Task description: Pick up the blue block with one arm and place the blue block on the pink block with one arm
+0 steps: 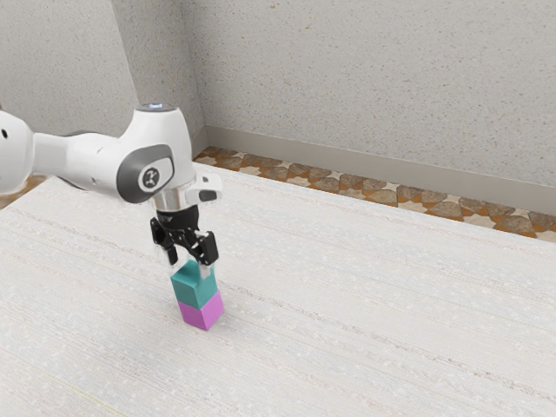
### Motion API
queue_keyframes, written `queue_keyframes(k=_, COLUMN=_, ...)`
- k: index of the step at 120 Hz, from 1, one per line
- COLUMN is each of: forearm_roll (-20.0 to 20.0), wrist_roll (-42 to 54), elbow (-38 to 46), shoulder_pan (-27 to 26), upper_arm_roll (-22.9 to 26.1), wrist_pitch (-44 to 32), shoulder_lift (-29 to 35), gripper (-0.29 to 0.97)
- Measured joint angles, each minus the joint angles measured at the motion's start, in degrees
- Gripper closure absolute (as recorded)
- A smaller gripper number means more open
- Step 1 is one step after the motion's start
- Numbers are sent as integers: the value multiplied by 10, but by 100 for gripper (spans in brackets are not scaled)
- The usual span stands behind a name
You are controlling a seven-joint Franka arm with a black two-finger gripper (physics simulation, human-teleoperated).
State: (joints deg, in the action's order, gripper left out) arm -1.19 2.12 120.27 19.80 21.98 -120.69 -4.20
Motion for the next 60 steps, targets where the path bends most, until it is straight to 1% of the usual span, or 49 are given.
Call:
queue_keyframes(k=12, forearm_roll=-9, wrist_roll=-1, elbow=-65, shoulder_pan=3, upper_arm_roll=3, wrist_pitch=33, shoulder_lift=29, gripper=2)
queue_keyframes(k=26, forearm_roll=-13, wrist_roll=-2, elbow=-154, shoulder_pan=-1, upper_arm_roll=1, wrist_pitch=84, shoulder_lift=41, gripper=1)
queue_keyframes(k=41, forearm_roll=-15, wrist_roll=-3, elbow=-258, shoulder_pan=0, upper_arm_roll=1, wrist_pitch=164, shoulder_lift=58, gripper=1)
queue_keyframes(k=60, forearm_roll=-16, wrist_roll=-5, elbow=-293, shoulder_pan=-2, upper_arm_roll=2, wrist_pitch=234, shoulder_lift=60, gripper=0)
